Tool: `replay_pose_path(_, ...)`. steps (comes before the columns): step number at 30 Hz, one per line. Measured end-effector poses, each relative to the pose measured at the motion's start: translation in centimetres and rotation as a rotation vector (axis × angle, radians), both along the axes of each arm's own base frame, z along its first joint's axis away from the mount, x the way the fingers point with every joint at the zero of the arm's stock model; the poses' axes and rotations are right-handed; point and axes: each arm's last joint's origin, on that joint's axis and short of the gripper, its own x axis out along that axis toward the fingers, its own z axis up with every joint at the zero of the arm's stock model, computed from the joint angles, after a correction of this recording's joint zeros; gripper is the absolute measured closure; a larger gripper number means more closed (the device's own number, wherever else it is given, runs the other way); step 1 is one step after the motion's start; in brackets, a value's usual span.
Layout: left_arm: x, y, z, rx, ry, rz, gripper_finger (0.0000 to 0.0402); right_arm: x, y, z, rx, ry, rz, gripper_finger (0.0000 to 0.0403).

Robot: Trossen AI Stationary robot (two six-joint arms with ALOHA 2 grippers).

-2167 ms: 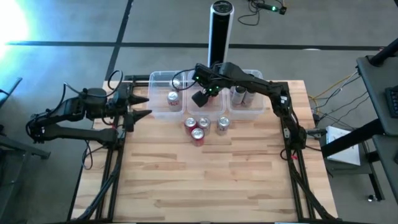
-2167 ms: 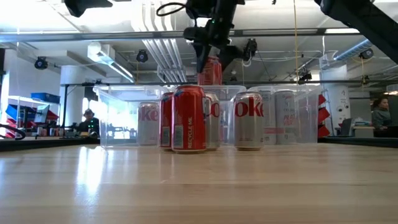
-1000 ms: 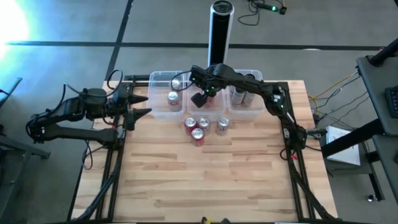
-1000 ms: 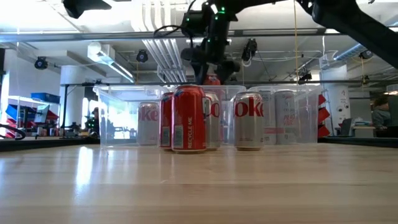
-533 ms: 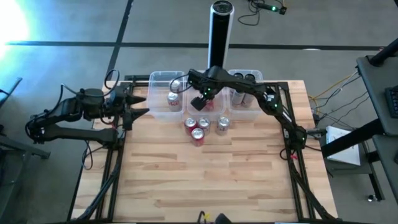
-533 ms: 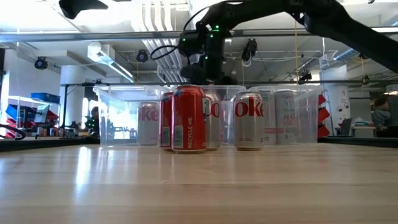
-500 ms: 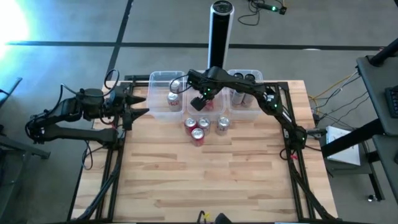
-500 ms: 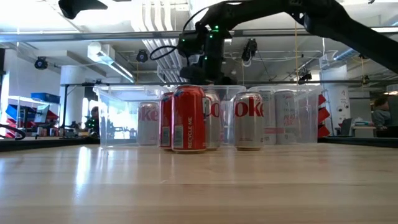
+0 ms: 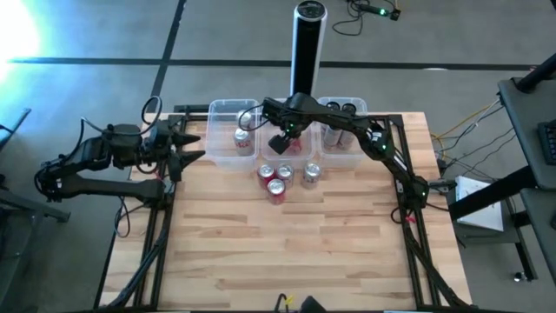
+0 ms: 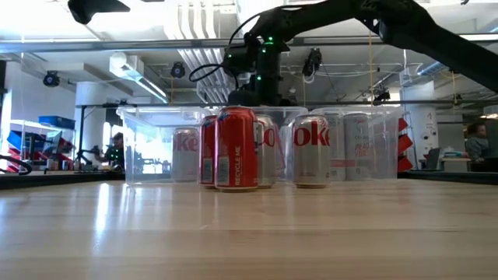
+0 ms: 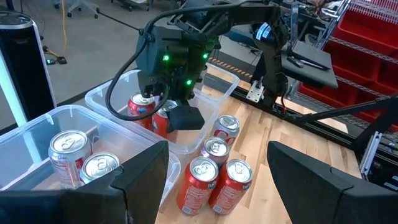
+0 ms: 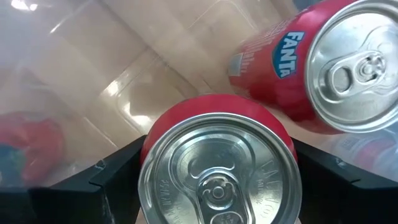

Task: Sort soda cans
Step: Put the bottom right orange soda can into the center transparent bin, then put the bottom orange soda can into the center transparent bin

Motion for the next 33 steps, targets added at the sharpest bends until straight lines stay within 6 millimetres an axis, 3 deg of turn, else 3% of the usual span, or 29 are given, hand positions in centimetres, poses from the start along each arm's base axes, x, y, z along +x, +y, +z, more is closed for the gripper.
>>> replay_pose_path(14,0.2,0.0,0.1,0.002,-0.009,0.002,0.0144,-0.2,0.1,-1.5,0.026,0.037,0.004,0.0068)
replay_pose_path(19,0.2,0.0,0.1,0.002,-0.009,0.003,0.0144,-0.3,0.1,-0.5,0.004,0.035,0.004,0.0037)
replay_pose_path(23,0.2,0.0,0.1,0.002,-0.009,0.003,0.0144,-1.1,0.7,2.0,0.003,0.031,0.012,0.0031)
replay_pose_path(27,0.2,0.0,0.1,0.009,-0.006,0.000,0.0144,-2.0,3.2,5.6,-0.033,-0.021,-0.018,0.0032)
replay_pose_path(29,0.2,0.0,0.1,0.023,-0.005,-0.005,0.0144,-1.9,5.4,7.3,-0.072,-0.067,0.014,0.0036)
replay_pose_path(33,0.3,0.0,0.5,0.083,-0.020,-0.020,0.0144,-1.3,11.2,10.1,-0.125,-0.153,0.277,0.0039)
